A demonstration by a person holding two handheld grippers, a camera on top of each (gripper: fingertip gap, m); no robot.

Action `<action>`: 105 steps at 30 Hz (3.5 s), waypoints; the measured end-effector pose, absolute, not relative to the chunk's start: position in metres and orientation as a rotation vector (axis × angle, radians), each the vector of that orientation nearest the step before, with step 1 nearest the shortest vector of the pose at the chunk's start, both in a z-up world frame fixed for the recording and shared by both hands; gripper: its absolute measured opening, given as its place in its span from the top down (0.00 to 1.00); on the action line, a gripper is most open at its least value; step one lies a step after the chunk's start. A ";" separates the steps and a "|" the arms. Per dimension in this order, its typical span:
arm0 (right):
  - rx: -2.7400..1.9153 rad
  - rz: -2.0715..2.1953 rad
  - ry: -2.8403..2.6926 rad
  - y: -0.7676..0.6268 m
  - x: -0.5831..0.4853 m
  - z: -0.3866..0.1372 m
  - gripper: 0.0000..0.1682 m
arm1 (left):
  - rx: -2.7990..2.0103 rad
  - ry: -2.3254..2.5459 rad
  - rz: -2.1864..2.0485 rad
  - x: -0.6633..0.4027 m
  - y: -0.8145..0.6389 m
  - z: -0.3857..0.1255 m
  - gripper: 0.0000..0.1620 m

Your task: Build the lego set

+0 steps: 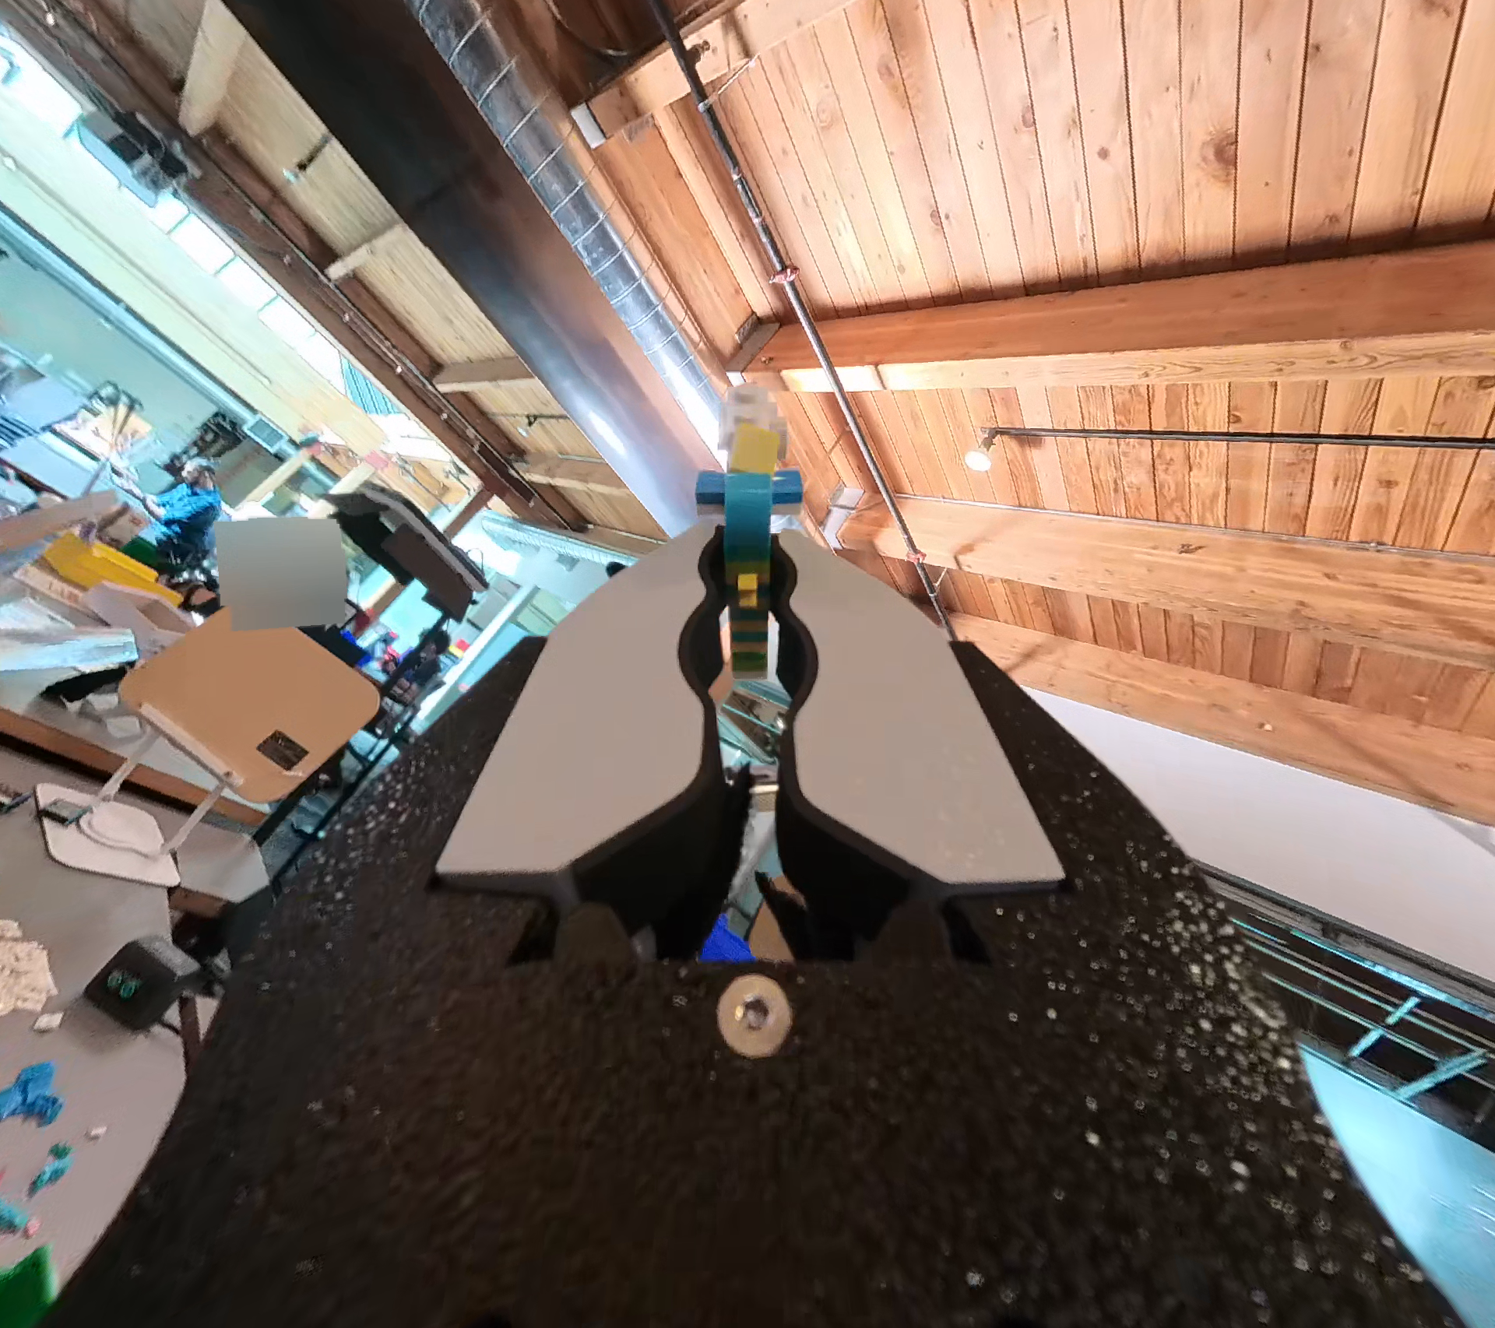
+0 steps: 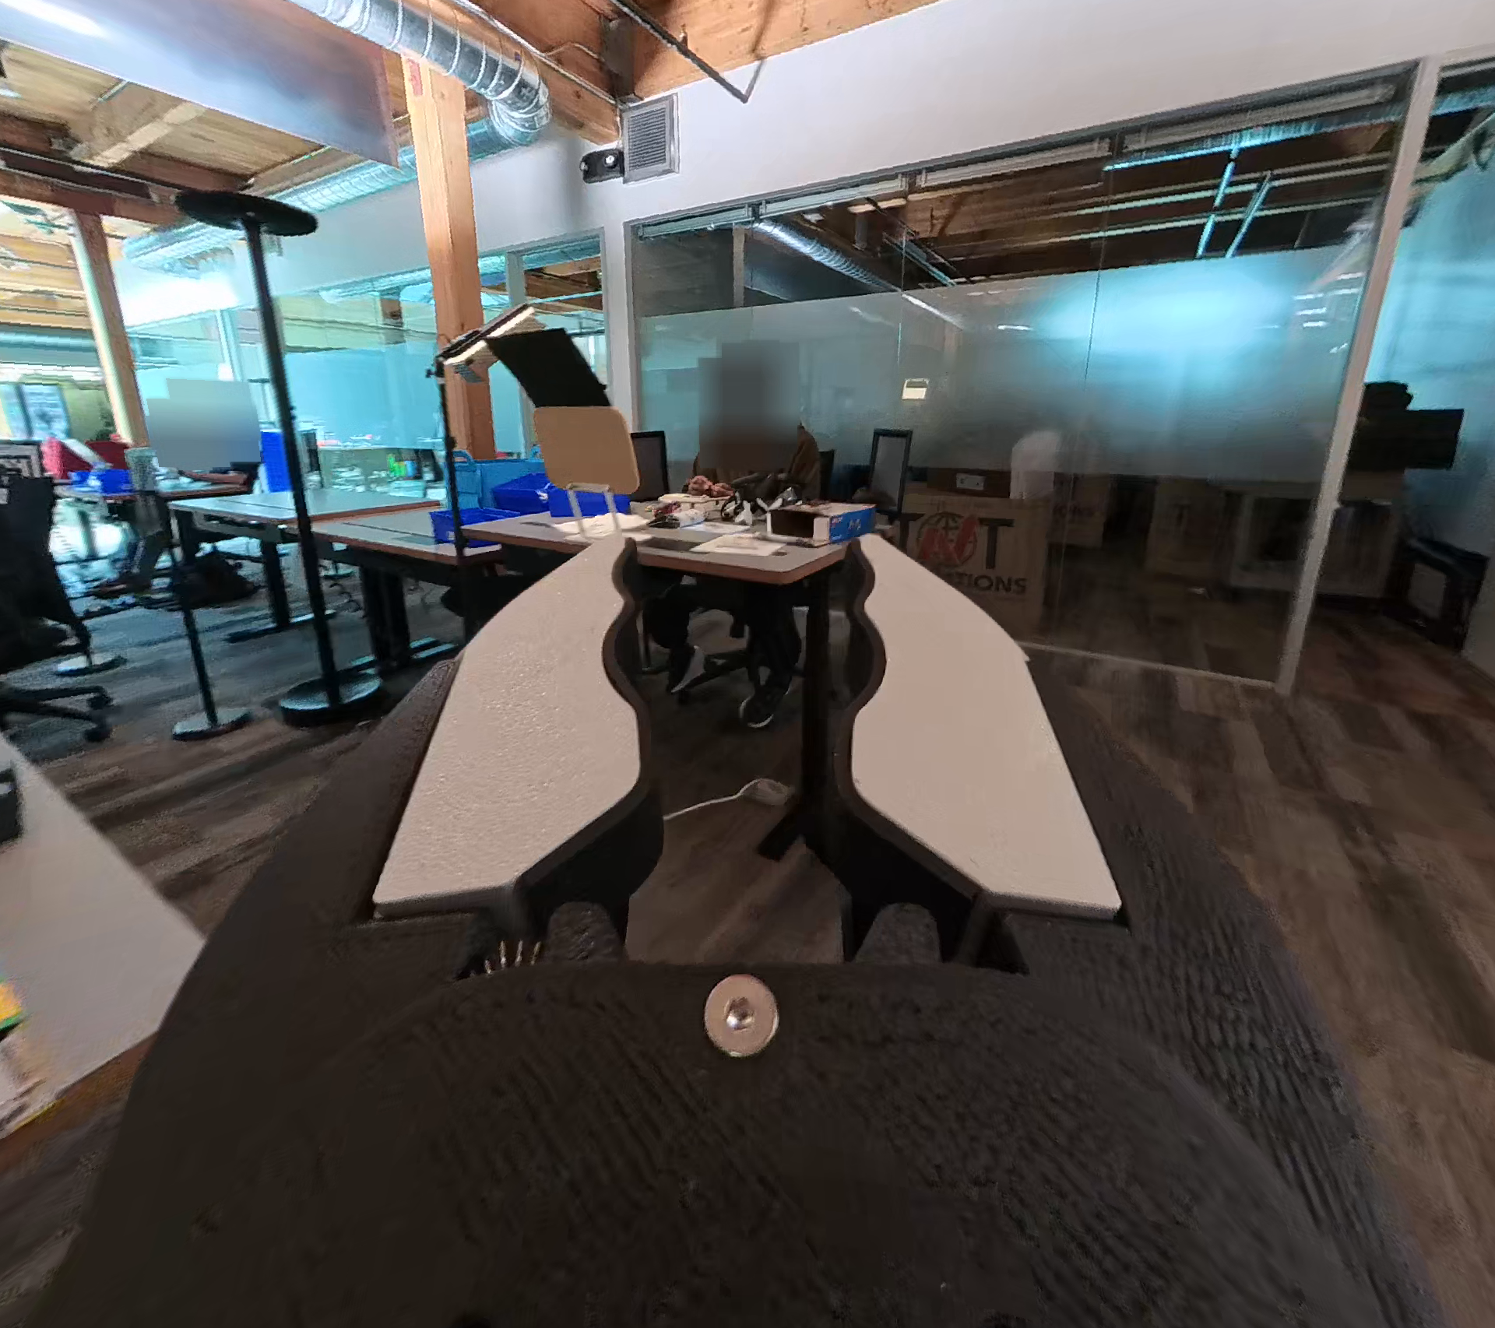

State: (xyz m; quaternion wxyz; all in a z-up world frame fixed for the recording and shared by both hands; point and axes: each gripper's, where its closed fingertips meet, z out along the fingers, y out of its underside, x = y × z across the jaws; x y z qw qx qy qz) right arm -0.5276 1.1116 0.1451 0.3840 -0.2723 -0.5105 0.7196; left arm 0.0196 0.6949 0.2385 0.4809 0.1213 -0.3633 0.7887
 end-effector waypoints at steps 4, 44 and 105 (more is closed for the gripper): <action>-0.718 1.845 -1.269 1.095 -0.582 0.135 0.71 | 0.307 -0.913 1.977 -0.017 0.691 0.233 0.95; 2.407 1.233 -2.367 0.544 -0.195 -0.203 0.88 | 0.947 -1.345 2.810 0.037 0.960 0.171 0.95; 3.330 0.082 -0.681 0.516 -0.160 -0.325 0.94 | 1.289 -1.561 2.689 0.025 0.917 0.113 0.95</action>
